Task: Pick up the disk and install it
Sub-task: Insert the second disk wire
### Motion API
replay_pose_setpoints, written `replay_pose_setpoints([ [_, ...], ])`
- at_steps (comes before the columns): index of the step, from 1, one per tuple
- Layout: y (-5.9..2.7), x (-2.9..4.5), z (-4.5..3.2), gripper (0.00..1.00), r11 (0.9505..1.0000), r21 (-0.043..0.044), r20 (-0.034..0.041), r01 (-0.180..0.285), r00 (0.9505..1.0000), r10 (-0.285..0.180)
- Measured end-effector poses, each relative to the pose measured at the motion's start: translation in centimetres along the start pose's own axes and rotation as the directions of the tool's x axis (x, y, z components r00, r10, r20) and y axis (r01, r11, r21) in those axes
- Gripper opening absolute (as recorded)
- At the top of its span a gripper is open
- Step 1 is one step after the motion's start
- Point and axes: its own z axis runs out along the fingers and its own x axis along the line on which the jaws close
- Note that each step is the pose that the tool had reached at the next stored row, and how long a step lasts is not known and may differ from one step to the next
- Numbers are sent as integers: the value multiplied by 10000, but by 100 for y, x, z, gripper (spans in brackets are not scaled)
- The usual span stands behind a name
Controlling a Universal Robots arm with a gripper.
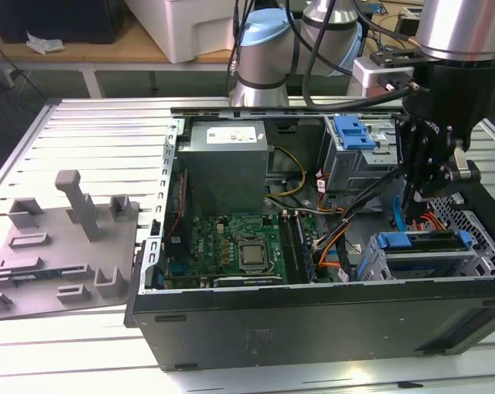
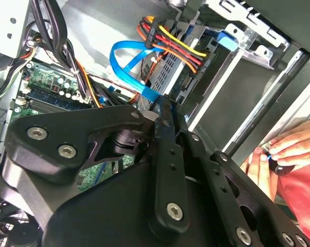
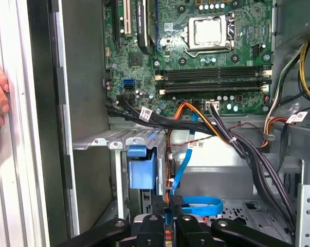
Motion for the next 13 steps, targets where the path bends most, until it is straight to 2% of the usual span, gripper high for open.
replay_pose_setpoints([
  [2,-87,15,8,16,9999,-150,-8,-21,10000,21],
  [5,-89,15,9,16,9999,-153,-5,-23,10000,23],
  [6,-90,16,8,16,9999,-156,47,-28,10000,29],
  [7,-92,16,9,16,9999,-169,144,-34,9999,36],
  [8,-95,20,11,16,9997,-230,196,-28,9998,33],
  [12,-125,24,13,16,9985,-552,191,23,9998,-12],
  [13,-137,23,15,16,9982,-604,191,31,9998,-20],
])
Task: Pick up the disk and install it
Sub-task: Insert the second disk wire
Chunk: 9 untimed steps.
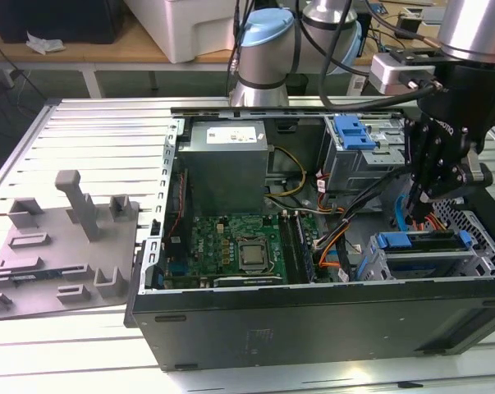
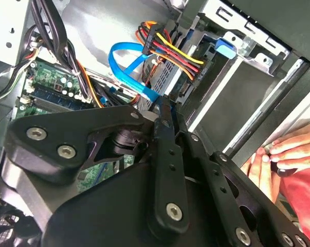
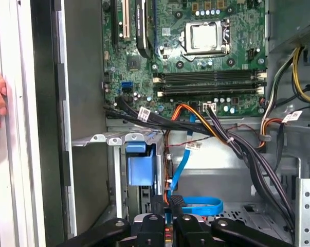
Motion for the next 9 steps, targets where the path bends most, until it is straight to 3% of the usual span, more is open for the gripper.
replay_pose_setpoints([
  [5,-80,3,3,16,9998,-216,-8,30,10000,-31],
  [9,-97,48,10,16,9997,-228,64,31,10000,-29],
])
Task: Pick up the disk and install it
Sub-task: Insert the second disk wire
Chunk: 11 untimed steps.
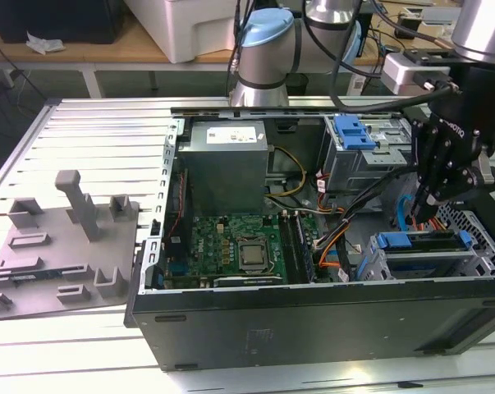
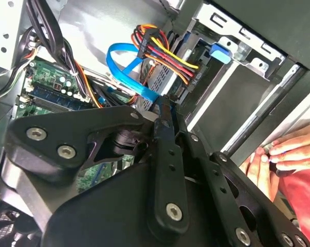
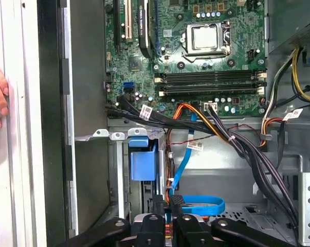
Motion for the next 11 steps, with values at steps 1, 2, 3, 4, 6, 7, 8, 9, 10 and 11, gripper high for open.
replay_pose_setpoints([
  [1,-4,12,2,16,10000,-2,19,0,10000,0],
  [2,-8,24,3,16,10000,-6,40,1,10000,-1],
  [3,-11,32,4,16,10000,-9,59,1,10000,-1],
  [4,-15,39,5,16,10000,-13,78,2,10000,-2],
  [6,-21,46,6,16,10000,-25,116,2,9999,-2],
  [7,-25,51,7,16,10000,-35,134,4,9999,-3],
  [8,-29,55,7,16,10000,-45,146,5,9999,-4],
  [9,-33,61,8,16,10000,-60,162,6,9999,-5],
  [10,-34,67,9,16,10000,-70,174,5,9998,-4],
  [11,-36,74,10,16,10000,-79,188,5,9998,-3],
])
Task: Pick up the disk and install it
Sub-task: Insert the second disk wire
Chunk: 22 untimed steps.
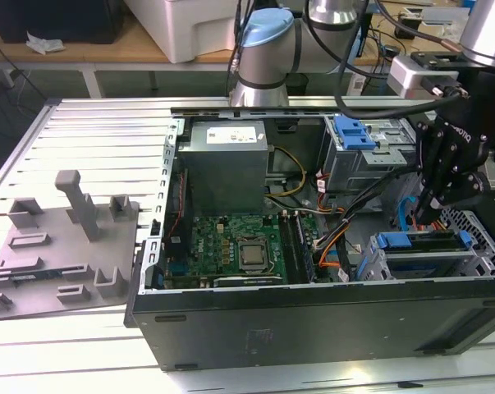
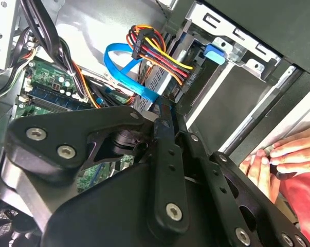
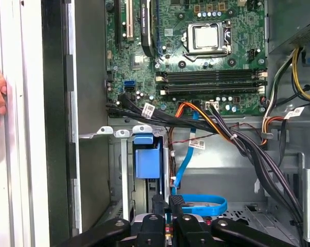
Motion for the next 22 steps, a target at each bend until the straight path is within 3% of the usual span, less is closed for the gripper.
replay_pose_setpoints([
  [16,-38,100,16,16,9999,-145,395,-61,9992,67],
  [22,-41,104,22,16,9998,-154,411,-110,9991,117],
])
